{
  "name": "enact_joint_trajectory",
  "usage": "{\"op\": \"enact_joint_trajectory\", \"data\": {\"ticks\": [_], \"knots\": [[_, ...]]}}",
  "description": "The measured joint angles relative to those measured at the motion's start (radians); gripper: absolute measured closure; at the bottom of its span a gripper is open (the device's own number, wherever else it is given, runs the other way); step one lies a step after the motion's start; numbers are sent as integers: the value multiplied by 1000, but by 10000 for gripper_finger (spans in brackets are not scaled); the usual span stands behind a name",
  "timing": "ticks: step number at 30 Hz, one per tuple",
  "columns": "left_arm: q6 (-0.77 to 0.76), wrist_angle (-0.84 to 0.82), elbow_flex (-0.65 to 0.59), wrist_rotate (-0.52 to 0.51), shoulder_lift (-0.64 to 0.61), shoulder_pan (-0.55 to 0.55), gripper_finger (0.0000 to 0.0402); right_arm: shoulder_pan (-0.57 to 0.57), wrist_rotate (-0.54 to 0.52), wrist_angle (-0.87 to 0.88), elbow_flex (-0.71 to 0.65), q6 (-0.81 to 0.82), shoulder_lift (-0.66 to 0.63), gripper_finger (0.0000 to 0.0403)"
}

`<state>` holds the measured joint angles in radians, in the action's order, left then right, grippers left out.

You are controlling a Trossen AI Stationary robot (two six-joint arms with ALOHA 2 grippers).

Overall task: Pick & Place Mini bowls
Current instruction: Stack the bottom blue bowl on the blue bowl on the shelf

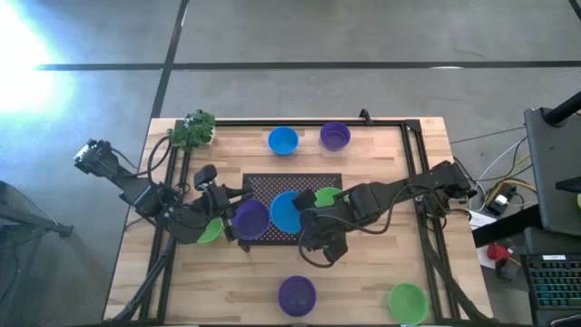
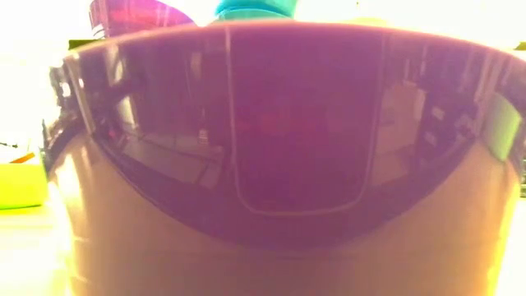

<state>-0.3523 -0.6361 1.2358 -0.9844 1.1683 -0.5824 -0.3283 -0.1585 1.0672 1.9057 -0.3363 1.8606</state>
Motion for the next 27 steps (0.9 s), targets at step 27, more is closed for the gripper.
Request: {"op": "enact_joint_trajectory", "data": {"ticks": [27], "knots": [[0,0,0,24,0,0,351,-1,-53,-2,95,-17,-1,307]]}}
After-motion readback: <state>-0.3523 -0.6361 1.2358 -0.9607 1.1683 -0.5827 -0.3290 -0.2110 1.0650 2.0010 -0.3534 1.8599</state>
